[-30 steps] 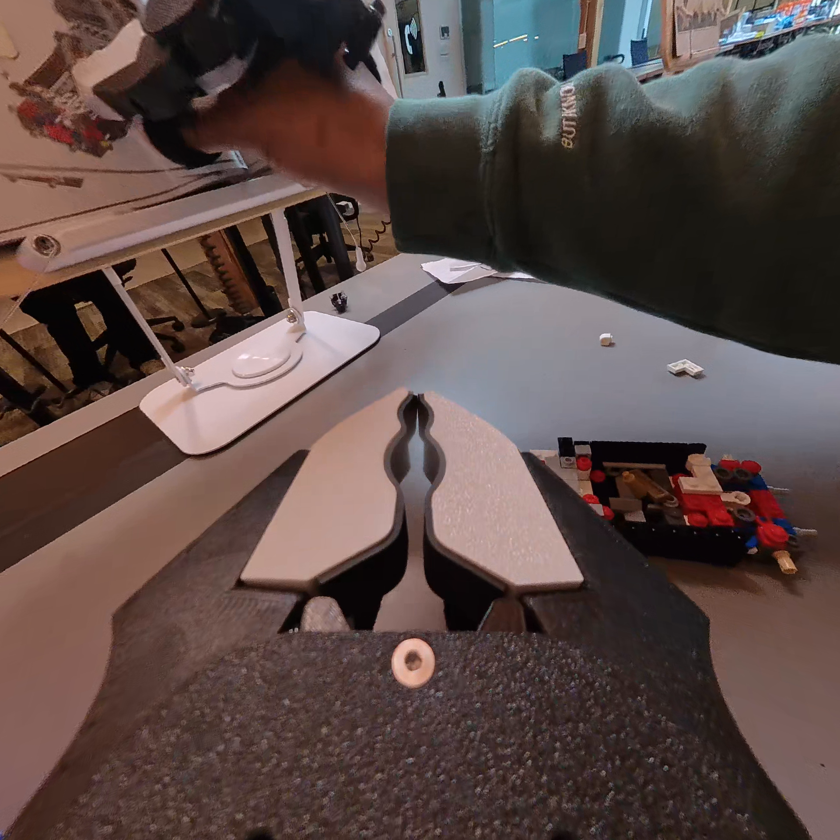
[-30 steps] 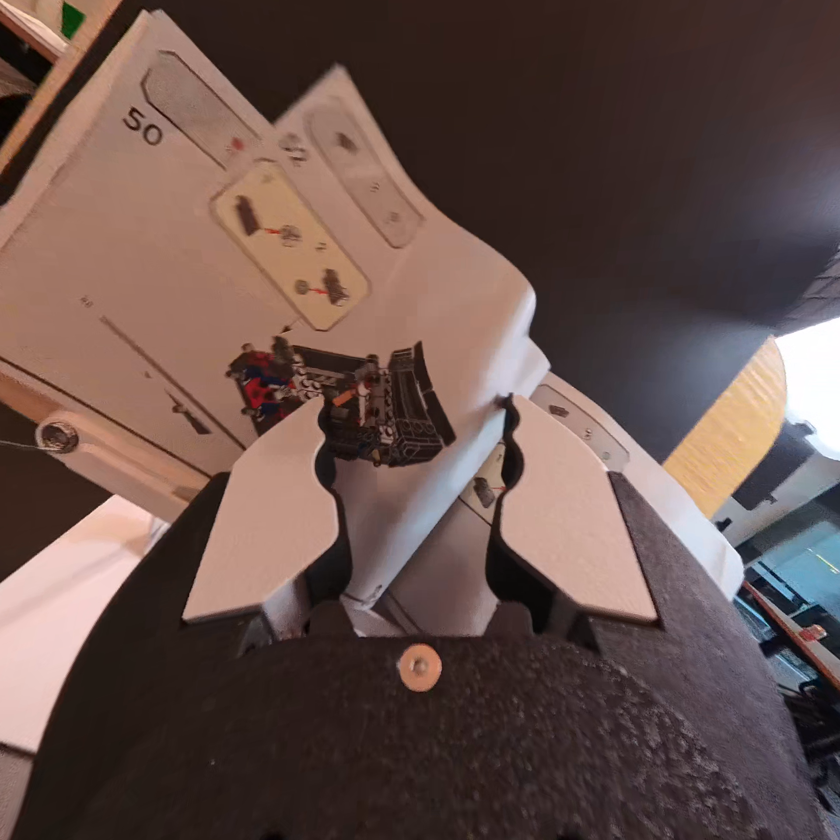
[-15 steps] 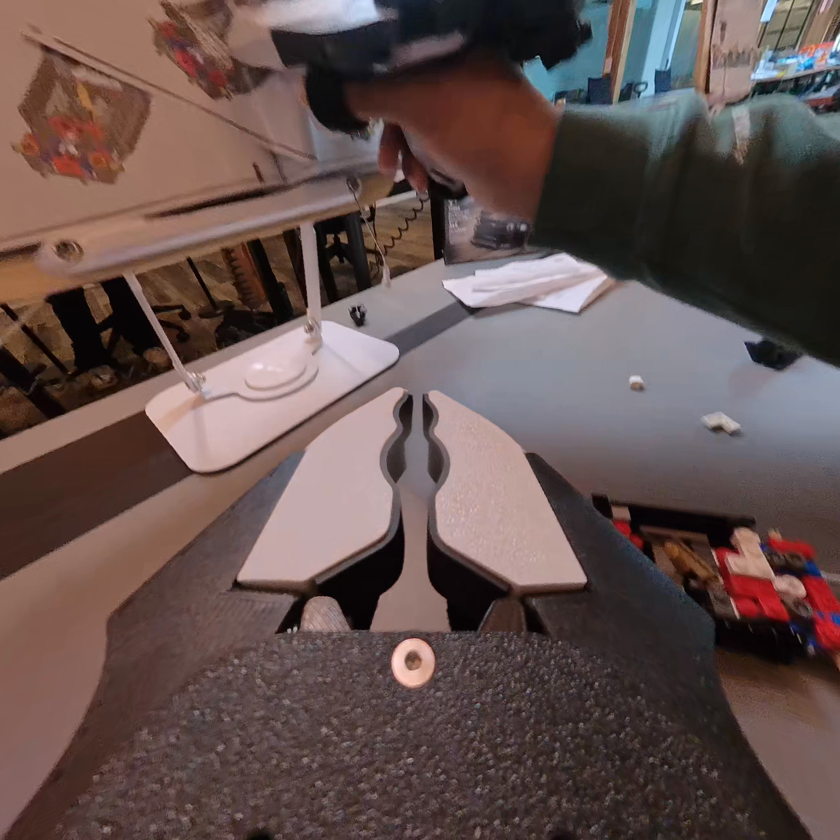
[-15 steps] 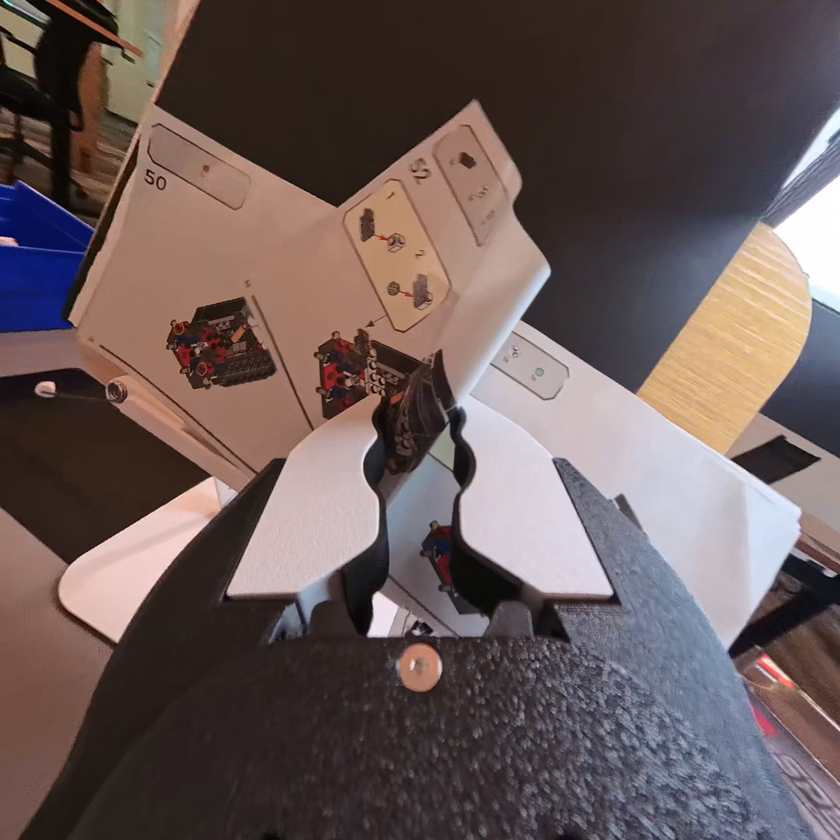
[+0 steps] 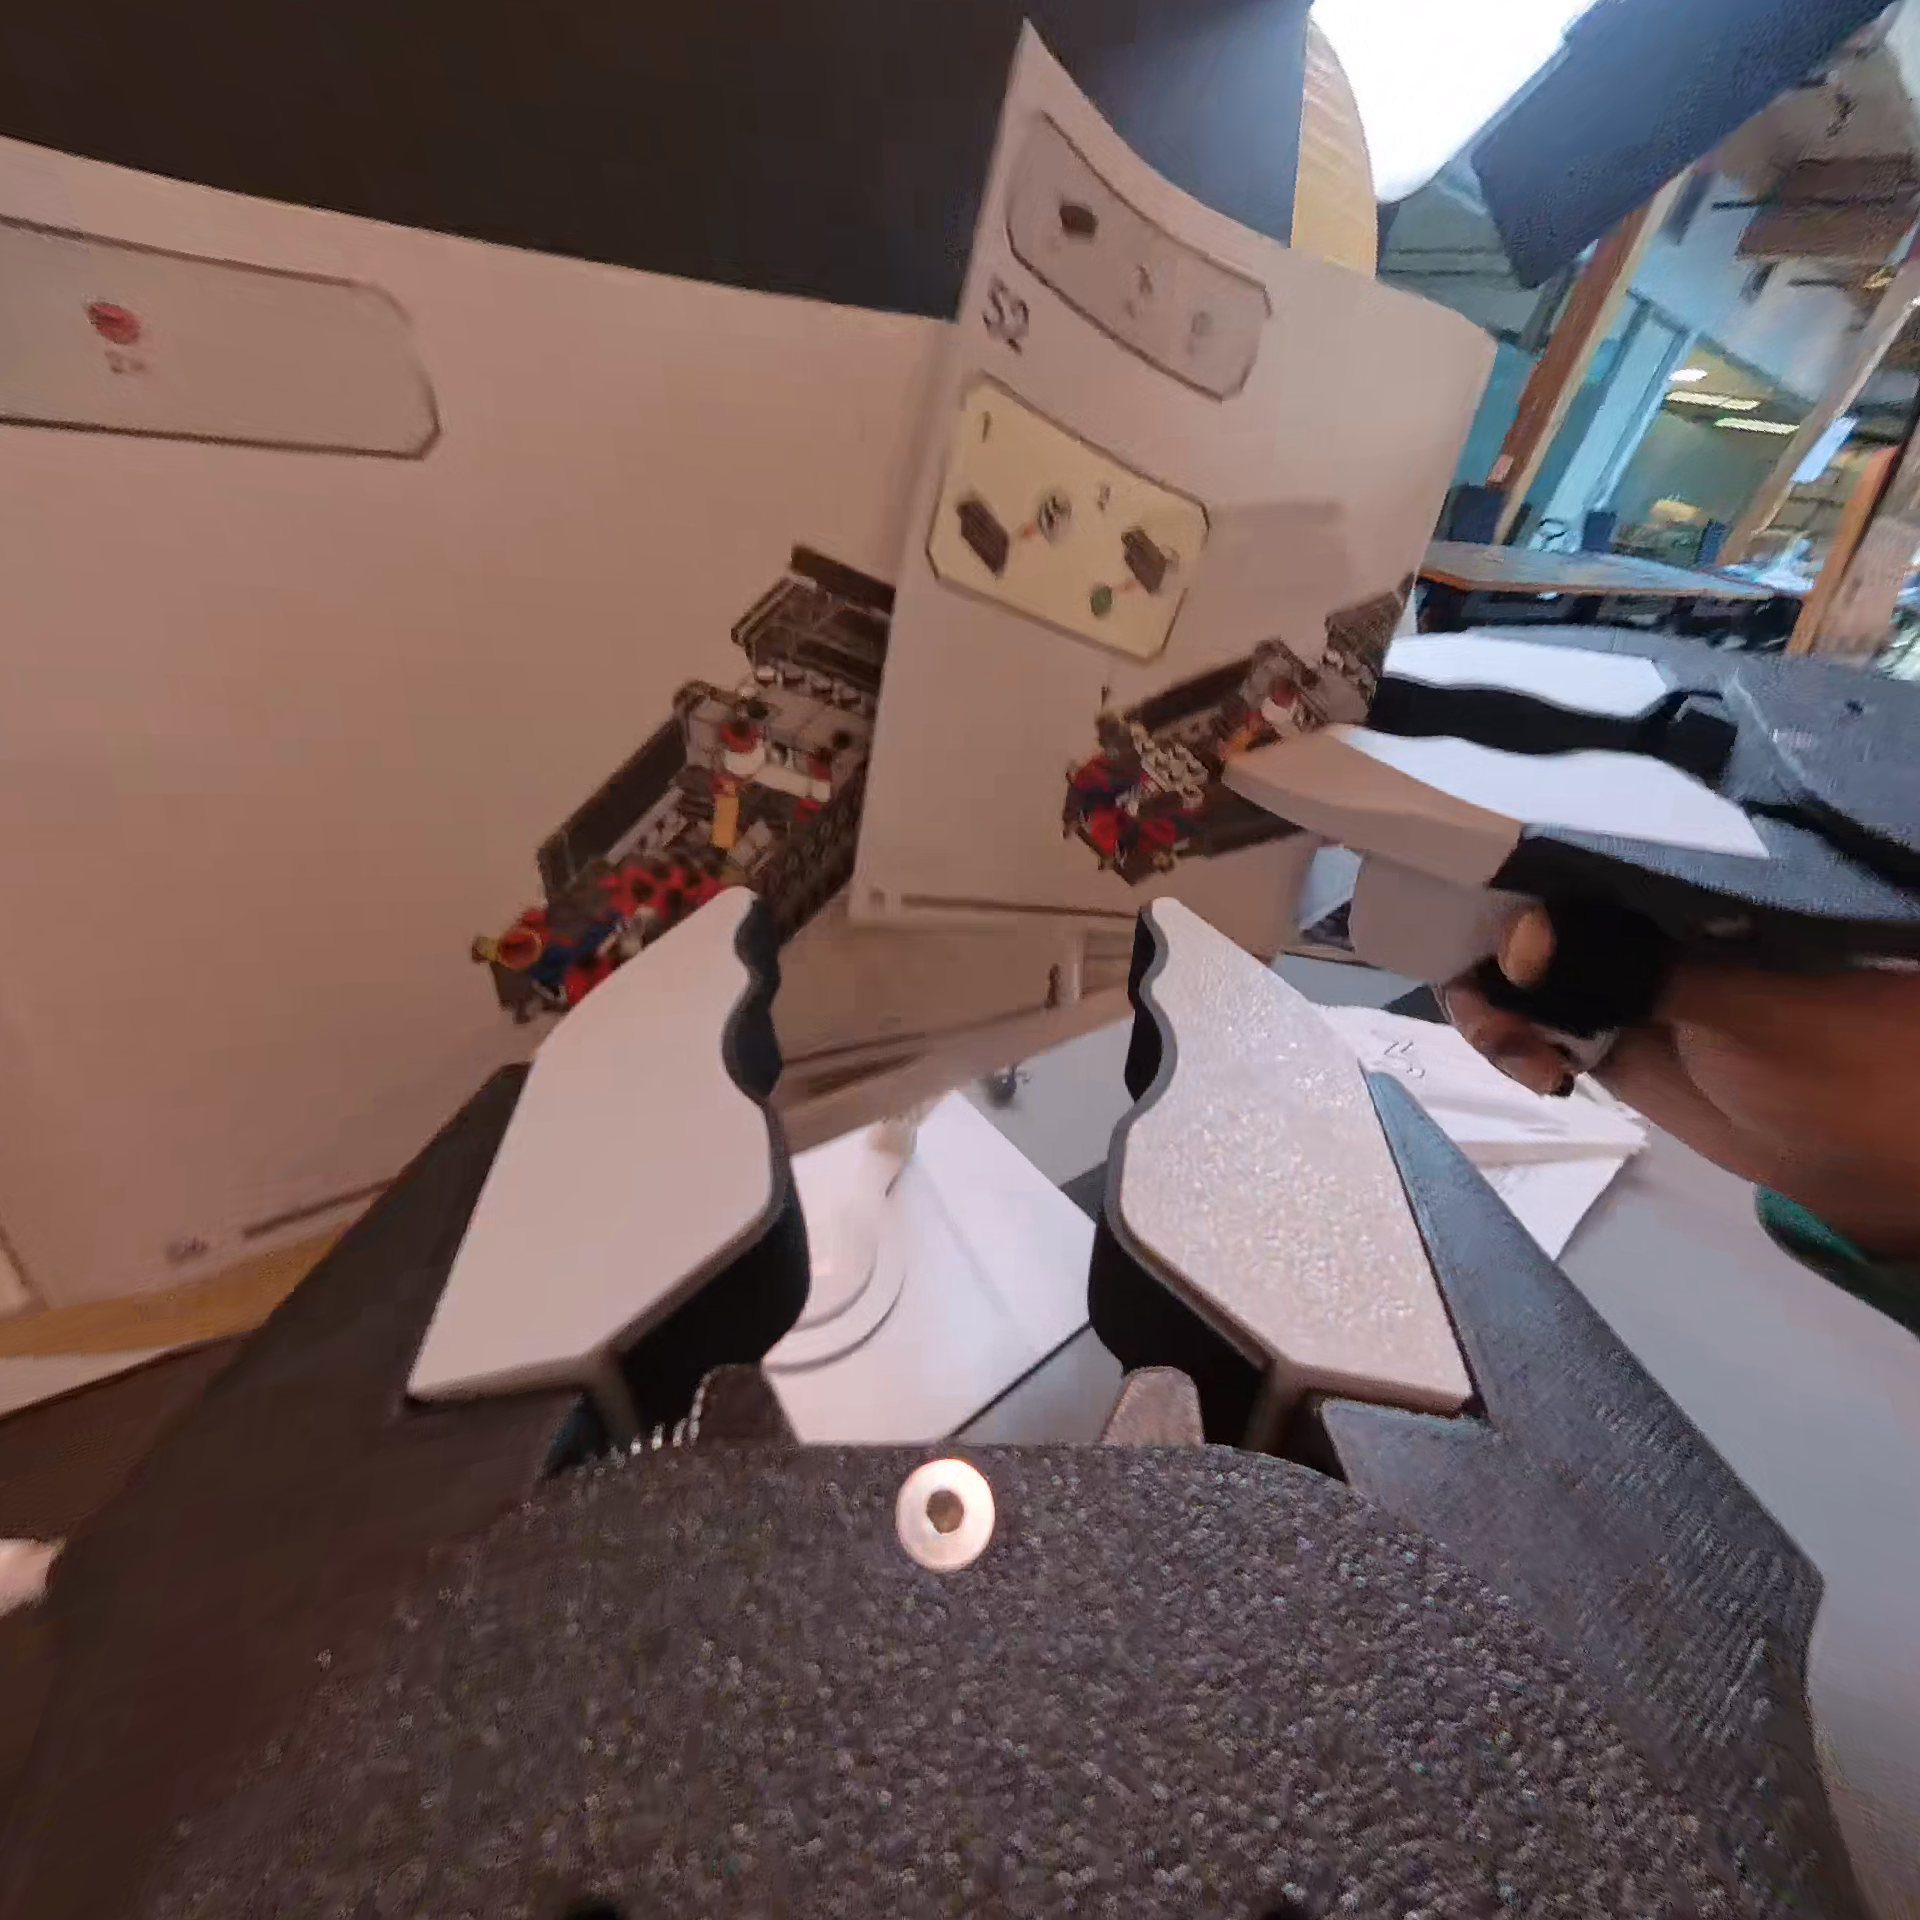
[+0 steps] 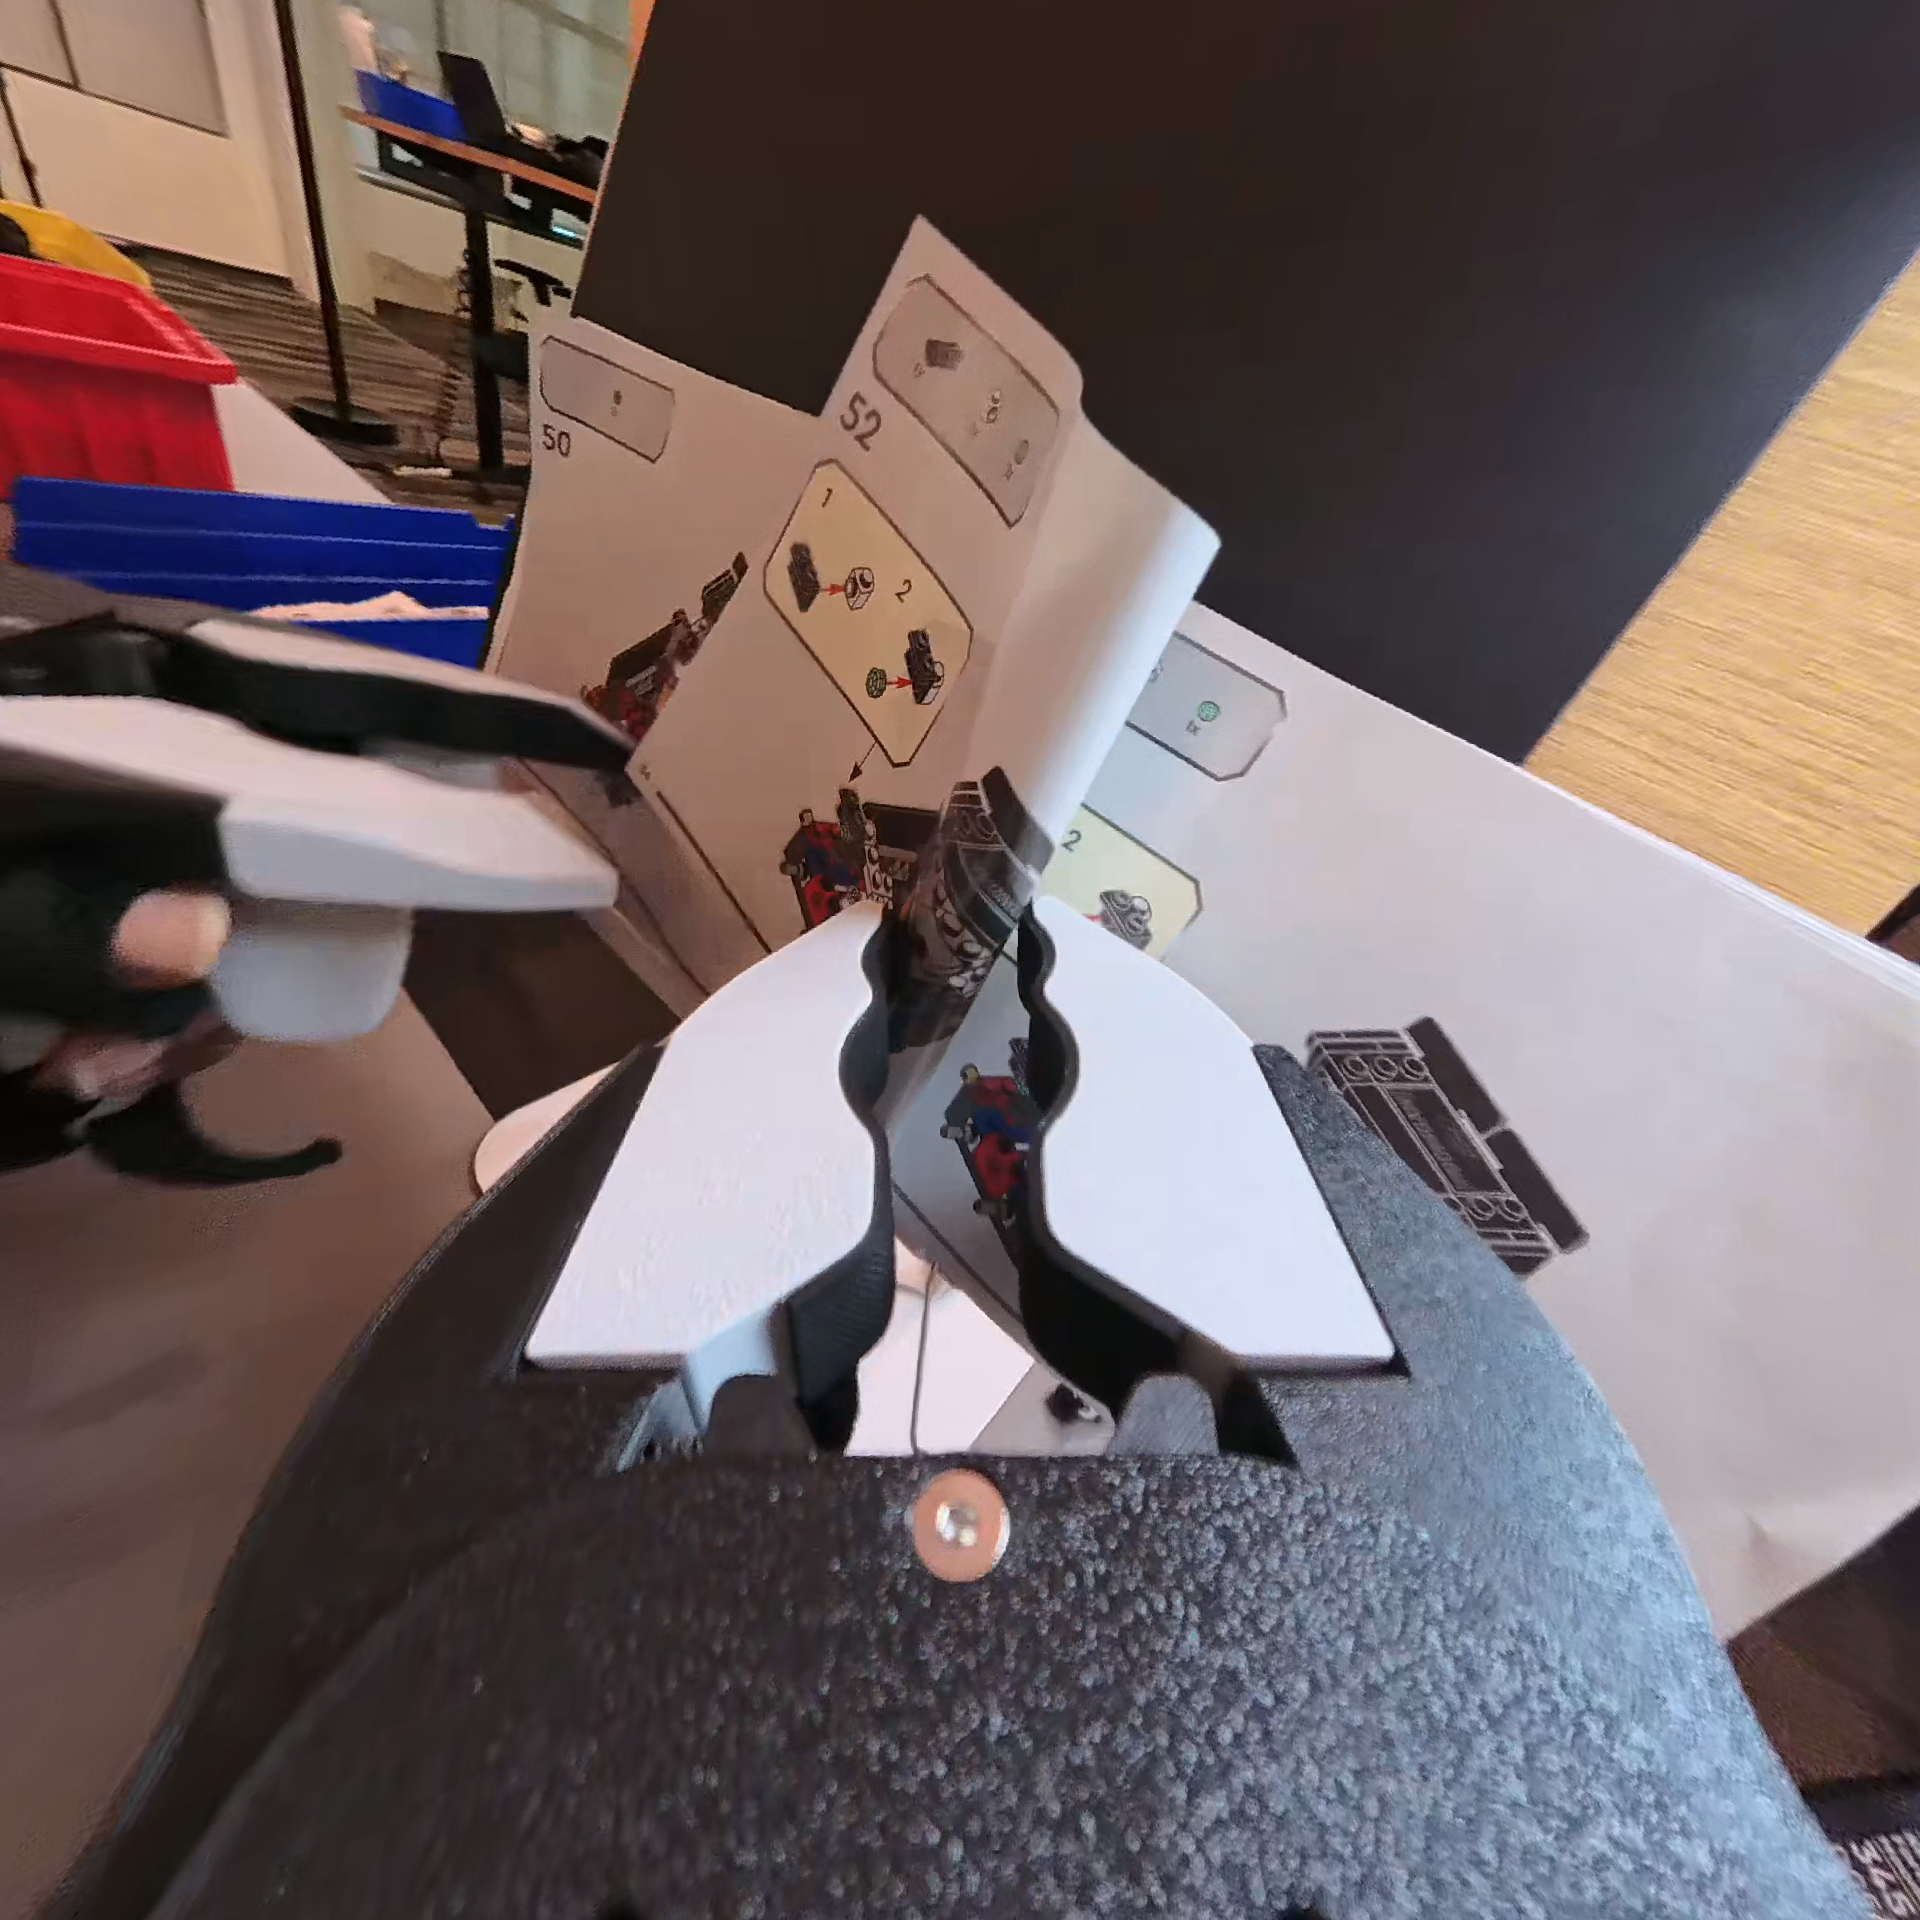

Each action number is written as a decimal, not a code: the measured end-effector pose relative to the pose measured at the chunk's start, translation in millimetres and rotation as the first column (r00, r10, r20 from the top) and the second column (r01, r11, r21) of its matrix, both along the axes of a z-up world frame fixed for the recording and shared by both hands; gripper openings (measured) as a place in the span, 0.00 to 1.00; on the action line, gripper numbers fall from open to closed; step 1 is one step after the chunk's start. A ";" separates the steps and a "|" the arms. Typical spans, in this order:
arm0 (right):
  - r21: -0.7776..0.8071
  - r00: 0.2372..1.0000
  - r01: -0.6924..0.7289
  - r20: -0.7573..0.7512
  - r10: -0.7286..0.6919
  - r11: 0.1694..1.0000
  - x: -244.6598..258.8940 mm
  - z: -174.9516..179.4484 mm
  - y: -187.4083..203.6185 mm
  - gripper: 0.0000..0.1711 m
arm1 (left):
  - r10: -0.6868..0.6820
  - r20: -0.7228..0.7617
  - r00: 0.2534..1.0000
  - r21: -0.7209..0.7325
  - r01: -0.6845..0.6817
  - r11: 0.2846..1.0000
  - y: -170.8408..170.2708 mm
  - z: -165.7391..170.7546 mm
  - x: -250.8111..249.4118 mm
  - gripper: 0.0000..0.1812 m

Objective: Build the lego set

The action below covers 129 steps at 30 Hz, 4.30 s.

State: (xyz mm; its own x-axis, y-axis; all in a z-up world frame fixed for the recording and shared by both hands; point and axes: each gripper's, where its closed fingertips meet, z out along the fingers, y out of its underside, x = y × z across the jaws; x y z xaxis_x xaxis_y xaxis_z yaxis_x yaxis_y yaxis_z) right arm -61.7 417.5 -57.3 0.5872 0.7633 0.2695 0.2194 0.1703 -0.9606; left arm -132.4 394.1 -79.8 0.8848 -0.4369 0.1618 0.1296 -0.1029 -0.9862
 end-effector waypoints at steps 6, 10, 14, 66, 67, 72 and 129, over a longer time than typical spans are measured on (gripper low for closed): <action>0.010 1.000 0.027 -0.001 -0.027 1.000 21.5 -4.9 2.4 0.13 | -0.162 -0.054 0.985 0.044 0.165 0.985 -4.9 7.3 21.7 0.00; -0.009 0.985 0.094 -0.145 -0.095 0.996 62.3 -0.7 -0.3 0.15 | -0.163 -0.007 0.987 0.083 0.163 0.983 -18.1 20.9 16.6 0.00; -0.032 0.979 0.130 -0.155 -0.133 0.991 85.5 -24.3 -10.2 0.16 | -0.201 0.082 0.976 0.131 0.190 0.973 -33.7 38.2 18.9 0.00; 0.045 0.965 0.220 0.134 -0.224 0.975 85.0 -29.9 -44.9 0.15 | -0.194 -0.326 0.925 0.022 0.212 0.977 -77.6 -10.5 75.3 0.23; 0.022 0.973 0.172 0.154 -0.173 0.985 80.6 -30.7 -60.8 0.15 | -0.238 -0.322 0.916 -0.009 0.249 0.969 -93.3 -14.4 78.3 0.24; -0.154 0.941 -0.148 0.282 0.187 0.977 63.7 -62.0 -160.7 0.14 | -0.393 -0.390 0.833 -0.158 0.360 0.920 -173.5 -55.4 80.3 0.27; 0.056 0.741 -0.536 0.509 0.438 0.842 39.9 -117.7 -347.5 0.09 | -0.721 0.463 0.515 -0.250 0.856 0.452 -328.3 -89.6 125.2 0.08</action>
